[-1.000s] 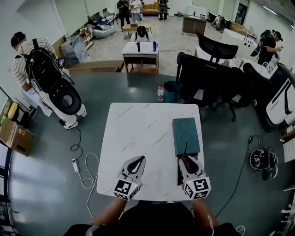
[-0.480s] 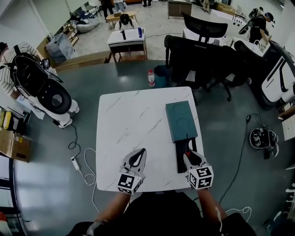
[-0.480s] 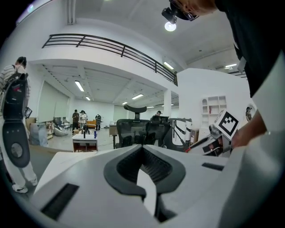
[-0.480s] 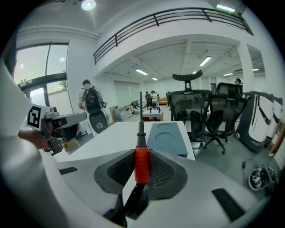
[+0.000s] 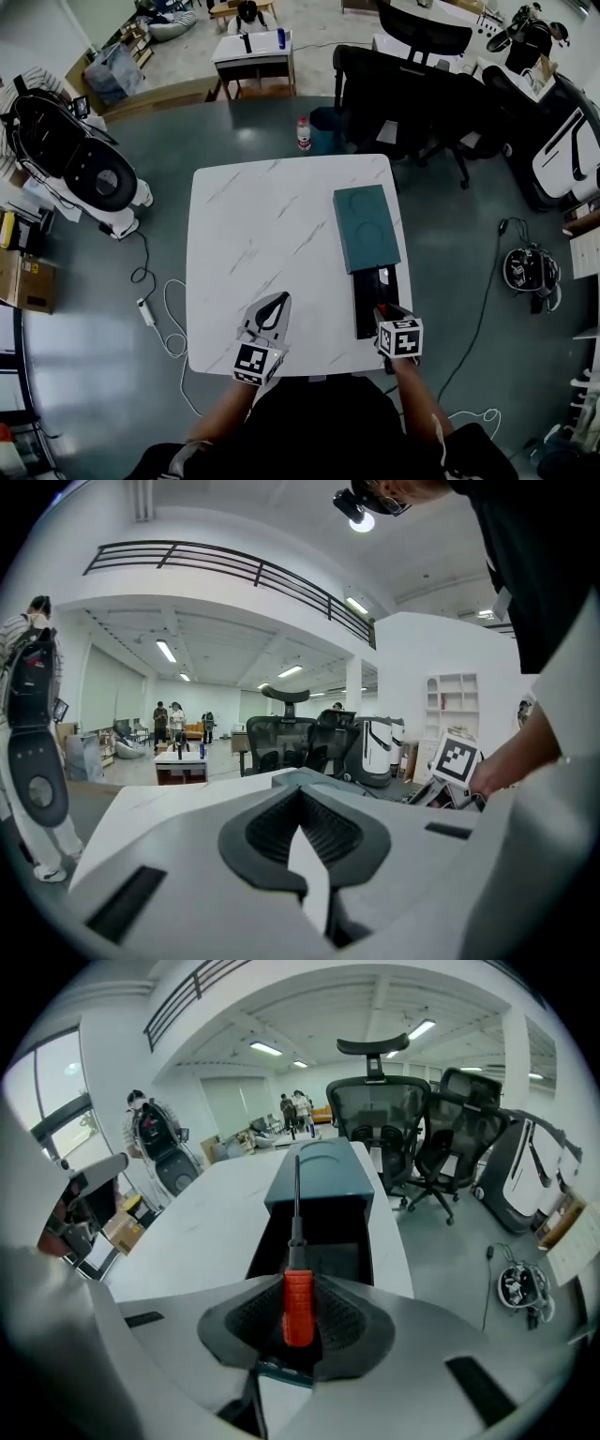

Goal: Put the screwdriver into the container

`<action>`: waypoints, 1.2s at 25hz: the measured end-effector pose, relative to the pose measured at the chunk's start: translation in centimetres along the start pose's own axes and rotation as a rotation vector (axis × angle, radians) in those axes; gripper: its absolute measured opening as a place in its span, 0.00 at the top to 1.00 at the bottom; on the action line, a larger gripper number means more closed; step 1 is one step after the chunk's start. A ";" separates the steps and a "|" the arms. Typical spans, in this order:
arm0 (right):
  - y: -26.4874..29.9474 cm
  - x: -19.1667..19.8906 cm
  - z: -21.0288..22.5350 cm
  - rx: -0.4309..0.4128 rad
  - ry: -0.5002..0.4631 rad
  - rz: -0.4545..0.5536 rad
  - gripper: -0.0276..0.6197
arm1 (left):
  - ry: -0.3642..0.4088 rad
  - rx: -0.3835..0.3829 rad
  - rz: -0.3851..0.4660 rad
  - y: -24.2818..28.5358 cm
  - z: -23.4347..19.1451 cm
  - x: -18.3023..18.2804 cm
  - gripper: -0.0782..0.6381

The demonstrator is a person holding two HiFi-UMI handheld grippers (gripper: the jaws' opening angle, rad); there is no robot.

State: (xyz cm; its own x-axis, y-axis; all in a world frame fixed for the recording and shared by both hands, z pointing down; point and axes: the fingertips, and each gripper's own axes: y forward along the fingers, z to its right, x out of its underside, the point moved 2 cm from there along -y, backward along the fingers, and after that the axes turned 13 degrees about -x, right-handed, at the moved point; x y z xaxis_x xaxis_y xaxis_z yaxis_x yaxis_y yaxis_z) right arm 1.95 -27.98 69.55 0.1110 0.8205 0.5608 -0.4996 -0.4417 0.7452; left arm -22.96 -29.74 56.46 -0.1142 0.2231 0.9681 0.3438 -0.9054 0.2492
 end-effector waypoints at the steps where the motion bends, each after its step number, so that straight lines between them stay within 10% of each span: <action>1: 0.2 0.4 0.2 0.004 0.007 -0.019 0.79 | 0.002 0.002 -0.001 0.1 0.0 0.1 0.88; 30: 3.1 2.5 1.9 0.067 0.060 -0.225 0.76 | -0.063 -0.029 -0.014 -0.2 -1.4 1.3 0.88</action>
State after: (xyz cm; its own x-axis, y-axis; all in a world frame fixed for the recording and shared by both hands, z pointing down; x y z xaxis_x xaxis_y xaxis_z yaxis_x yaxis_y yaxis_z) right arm 2.35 -27.98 73.93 0.1607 0.9203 0.3566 -0.4100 -0.2664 0.8723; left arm -24.46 -29.72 57.58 -0.0598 0.2568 0.9646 0.3154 -0.9120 0.2623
